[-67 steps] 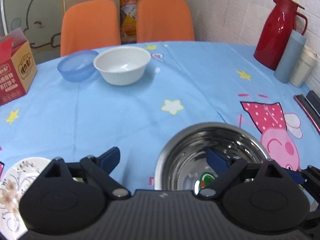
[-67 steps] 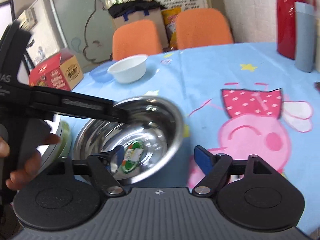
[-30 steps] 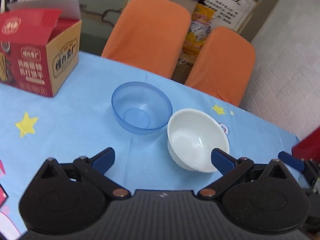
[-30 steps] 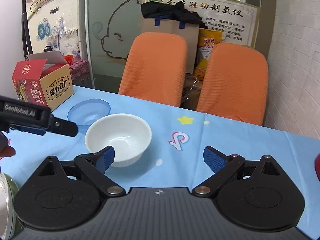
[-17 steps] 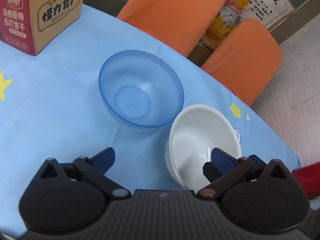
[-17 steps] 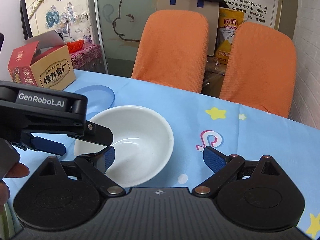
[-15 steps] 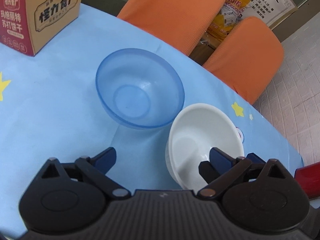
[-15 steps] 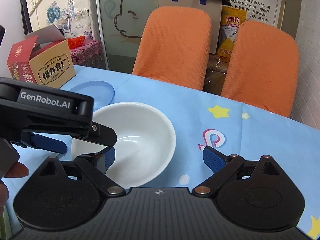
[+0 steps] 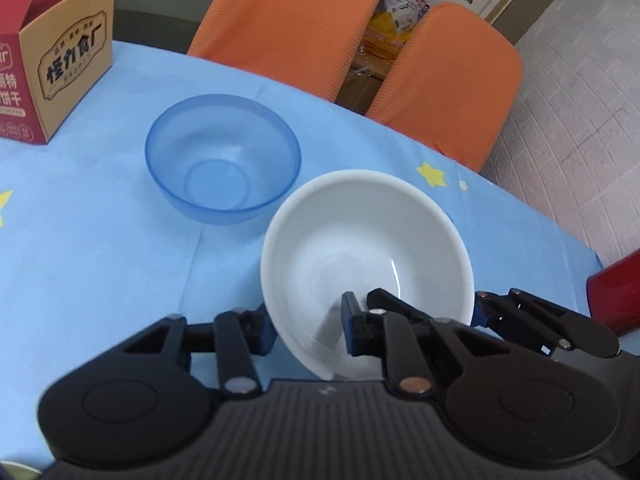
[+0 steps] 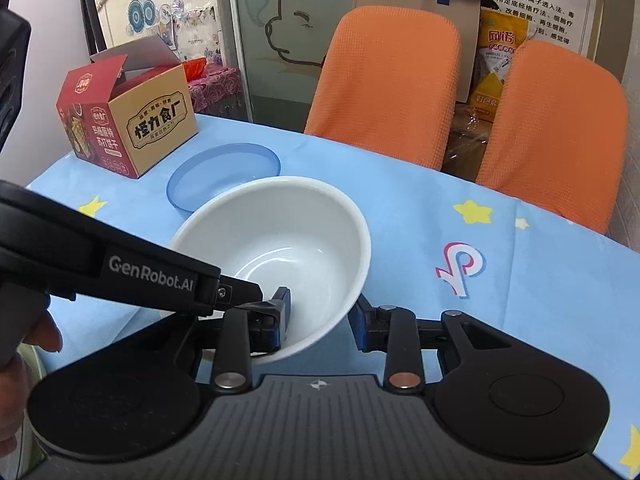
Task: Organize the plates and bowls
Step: 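Close both grippers on the white bowl rim and lift it, then lower the white bowl into the steel bowl and open both grippers, then reach both grippers to the rim of the blue plastic bowl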
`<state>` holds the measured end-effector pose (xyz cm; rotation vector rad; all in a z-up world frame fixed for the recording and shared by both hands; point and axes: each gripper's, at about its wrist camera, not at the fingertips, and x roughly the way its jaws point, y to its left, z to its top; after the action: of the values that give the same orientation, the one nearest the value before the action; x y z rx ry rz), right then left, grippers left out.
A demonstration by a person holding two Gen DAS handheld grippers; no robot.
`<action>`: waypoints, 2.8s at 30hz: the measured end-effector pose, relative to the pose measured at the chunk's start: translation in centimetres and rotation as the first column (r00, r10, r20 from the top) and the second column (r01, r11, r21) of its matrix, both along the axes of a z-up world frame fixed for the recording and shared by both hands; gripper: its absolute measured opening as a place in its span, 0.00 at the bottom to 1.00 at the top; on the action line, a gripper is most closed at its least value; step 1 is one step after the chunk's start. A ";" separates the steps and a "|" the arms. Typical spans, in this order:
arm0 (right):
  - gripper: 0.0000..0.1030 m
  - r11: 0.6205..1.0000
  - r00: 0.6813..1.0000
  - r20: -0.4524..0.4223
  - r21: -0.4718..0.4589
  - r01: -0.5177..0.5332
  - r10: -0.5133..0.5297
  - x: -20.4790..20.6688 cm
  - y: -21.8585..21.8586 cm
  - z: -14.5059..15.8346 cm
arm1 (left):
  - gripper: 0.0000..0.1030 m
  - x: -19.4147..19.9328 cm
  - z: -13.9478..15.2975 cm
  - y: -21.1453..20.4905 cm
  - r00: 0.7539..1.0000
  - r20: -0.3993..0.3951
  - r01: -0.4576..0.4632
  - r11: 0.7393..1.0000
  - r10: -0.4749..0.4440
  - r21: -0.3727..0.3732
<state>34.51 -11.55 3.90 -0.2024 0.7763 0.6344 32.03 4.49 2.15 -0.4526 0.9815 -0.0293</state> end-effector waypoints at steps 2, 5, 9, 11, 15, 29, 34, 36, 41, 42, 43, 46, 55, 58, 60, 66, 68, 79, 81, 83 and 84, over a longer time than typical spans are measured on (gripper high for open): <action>0.55 1.000 1.000 0.024 -0.002 0.009 -0.009 -1.5 -0.7 1.0 | 0.16 -1.3 1.3 -0.5 1.000 0.015 0.019 1.000 -0.019 -0.001; 0.57 1.000 0.997 0.067 0.008 0.030 -0.031 -4.5 -1.9 2.6 | 0.16 -3.7 3.1 -1.9 0.997 0.050 0.055 0.998 -0.055 0.009; 0.65 0.997 0.989 0.131 0.024 0.070 -0.072 -9.7 -3.6 4.0 | 0.18 -8.3 4.7 -4.0 0.989 0.089 0.119 0.992 -0.122 0.035; 0.66 0.995 0.982 0.157 0.020 0.098 -0.100 -12.4 -4.4 4.1 | 0.19 -10.7 4.9 -5.1 0.982 0.100 0.157 0.987 -0.160 0.040; 0.66 0.986 0.972 0.172 -0.004 0.164 -0.161 -17.1 -5.5 3.1 | 0.18 -14.8 4.3 -7.0 0.970 0.105 0.214 0.976 -0.218 0.049; 0.67 0.958 0.949 0.128 0.031 0.286 -0.287 -22.9 -6.4 0.4 | 0.20 -20.5 0.9 -7.9 0.954 0.035 0.296 0.954 -0.298 0.042; 0.70 0.959 0.952 0.117 0.040 0.280 -0.283 -22.2 -6.3 0.0 | 0.21 -20.2 0.6 -8.0 0.951 0.036 0.305 0.951 -0.307 0.053; 0.71 0.957 0.949 0.125 0.045 0.287 -0.291 -22.9 -6.5 -0.3 | 0.30 -20.2 0.6 -8.2 0.948 0.044 0.312 0.948 -0.315 0.070; 0.74 0.940 0.935 0.121 0.121 0.320 -0.334 -23.8 -7.8 0.0 | 0.55 -20.2 1.2 -7.9 0.946 0.069 0.311 0.946 -0.318 0.091; 0.84 0.932 0.924 0.134 0.123 0.342 -0.357 -23.9 -8.0 0.2 | 0.68 -20.2 1.5 -7.8 0.945 0.076 0.310 0.946 -0.317 0.093; 0.94 0.923 0.911 0.156 0.126 0.364 -0.381 -24.2 -8.3 0.3 | 0.74 -20.3 1.8 -7.6 0.945 0.088 0.306 0.948 -0.314 0.089; 1.00 0.905 0.895 0.158 0.167 0.391 -0.416 -24.3 -9.4 0.5 | 0.78 -20.7 2.8 -6.9 0.945 0.129 0.292 0.953 -0.301 0.086; 1.00 0.910 0.911 0.100 0.162 0.381 -0.400 -23.8 -9.6 -0.9 | 0.79 -20.3 4.0 -4.3 0.952 0.169 0.246 0.966 -0.255 0.075; 1.00 0.920 0.918 0.111 0.141 0.365 -0.381 -23.5 -9.4 -0.6 | 0.79 -19.5 4.2 -2.4 0.961 0.169 0.211 0.975 -0.220 0.069; 1.00 0.930 0.923 0.126 0.117 0.349 -0.363 -23.1 -9.2 -0.2 | 0.79 -18.9 4.3 -0.8 0.968 0.170 0.177 0.982 -0.185 0.064; 1.00 0.962 0.943 0.193 0.037 0.270 -0.272 -20.2 -7.5 1.9 | 0.80 -16.7 4.1 4.4 0.984 0.155 0.078 0.993 -0.092 0.093; 1.00 0.971 0.949 0.208 0.017 0.238 -0.236 -18.8 -6.6 2.7 | 0.80 -15.7 3.9 6.0 0.987 0.143 0.052 0.993 -0.067 0.106; 1.00 0.994 0.971 0.237 -0.099 0.053 -0.028 -10.6 1.3 4.9 | 0.81 -8.3 3.7 10.8 0.990 0.139 -0.017 0.994 0.001 0.111; 1.00 0.994 0.975 0.221 -0.101 0.027 -0.004 -8.6 2.9 5.0 | 0.81 -6.2 3.9 11.4 0.990 0.141 -0.033 0.994 0.017 0.106; 1.00 0.996 0.979 0.203 -0.091 0.015 0.004 -6.3 4.5 5.1 | 0.81 -4.1 4.1 12.2 0.987 0.159 -0.044 0.995 0.031 0.084; 1.00 0.997 0.981 0.192 -0.081 0.013 0.003 -5.2 5.2 5.0 | 0.81 -3.1 4.2 12.5 0.985 0.166 -0.053 0.995 0.039 0.080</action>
<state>29.33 -6.35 8.93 -0.3321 0.6172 0.5694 28.90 16.98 6.35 -0.3886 0.8064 0.0161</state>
